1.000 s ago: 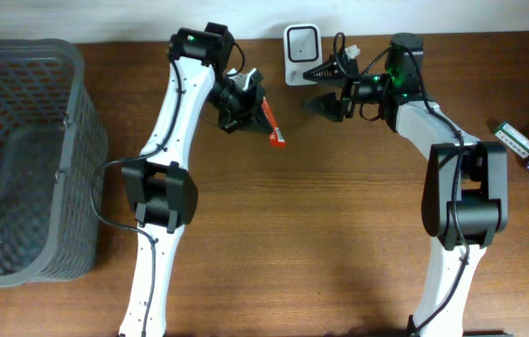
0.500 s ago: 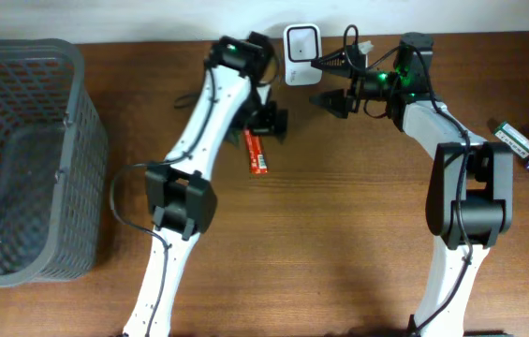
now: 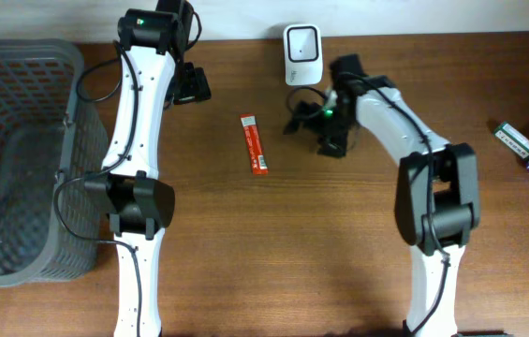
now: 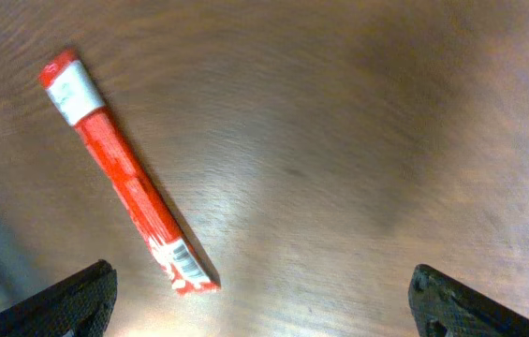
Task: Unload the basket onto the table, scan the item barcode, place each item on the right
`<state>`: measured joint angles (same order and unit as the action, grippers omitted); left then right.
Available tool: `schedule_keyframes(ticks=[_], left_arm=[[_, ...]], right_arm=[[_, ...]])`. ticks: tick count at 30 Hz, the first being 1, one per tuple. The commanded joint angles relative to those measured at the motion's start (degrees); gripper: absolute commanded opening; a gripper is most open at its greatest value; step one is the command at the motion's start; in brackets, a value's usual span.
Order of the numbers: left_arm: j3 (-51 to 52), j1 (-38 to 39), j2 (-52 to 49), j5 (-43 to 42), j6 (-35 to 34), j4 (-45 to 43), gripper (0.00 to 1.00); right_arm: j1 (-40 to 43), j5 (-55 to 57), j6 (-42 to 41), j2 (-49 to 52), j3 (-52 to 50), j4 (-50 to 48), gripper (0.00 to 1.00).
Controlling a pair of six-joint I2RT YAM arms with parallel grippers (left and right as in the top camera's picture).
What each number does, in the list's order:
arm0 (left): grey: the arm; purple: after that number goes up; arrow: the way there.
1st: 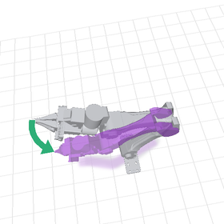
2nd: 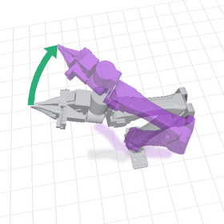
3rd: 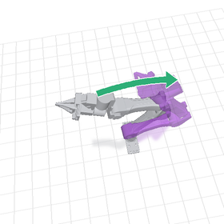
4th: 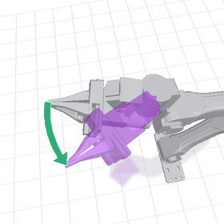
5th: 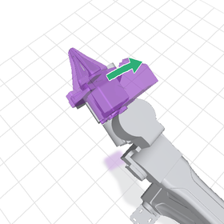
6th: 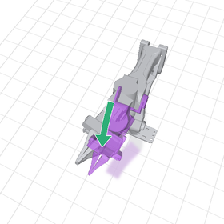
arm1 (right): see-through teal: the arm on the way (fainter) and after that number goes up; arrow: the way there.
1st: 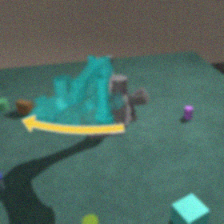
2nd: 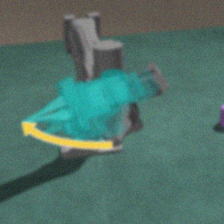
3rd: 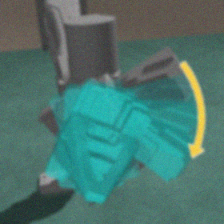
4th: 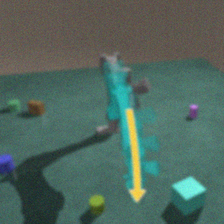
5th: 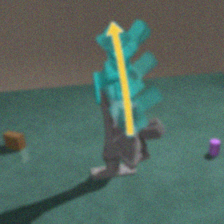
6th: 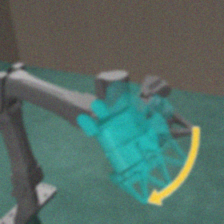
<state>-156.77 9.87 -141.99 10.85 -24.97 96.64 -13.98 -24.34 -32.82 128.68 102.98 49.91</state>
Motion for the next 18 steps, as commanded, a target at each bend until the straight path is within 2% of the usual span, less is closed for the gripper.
schedule_keyframes(ticks=[1,4,7,12,14,16,18], left_arm=[[-0.7,-2.2,0.9,3.1,-2.4,0.1,0.99],[-0.5,-4.6,0.9,1.2,-2.4,0.1,0.99],[0.8,-6.7,0.9,1.1,-2.4,0.1,0.99],[4.3,-8.2,0.9,1.1,-2.4,0.1,0.99],[4.5,-8.2,0.9,0.9,-2.4,0.1,0.99],[4.5,-8.2,0.9,0.9,-2.4,0.1,0.99],[4.5,-8.2,0.9,0.5,-2.4,0.1,0.99]], right_arm=[[-7.0,18.1,10.3,-0.9,2.7,0.2,0.94],[-14.5,29.7,11.9,-0.9,2.7,-5.1,0.86],[-20.8,36.7,17.8,-0.8,2.7,-11.3,0.87],[-22.0,37.3,19.5,2.9,2.7,-13.1,0.86],[-22.2,37.7,20.6,4.5,2.7,-12.9,0.77],[-22.2,38.7,20.6,5.6,2.7,-12.6,0.73],[-22.0,39.3,20.6,6.5,2.6,-12.0,0.64]])
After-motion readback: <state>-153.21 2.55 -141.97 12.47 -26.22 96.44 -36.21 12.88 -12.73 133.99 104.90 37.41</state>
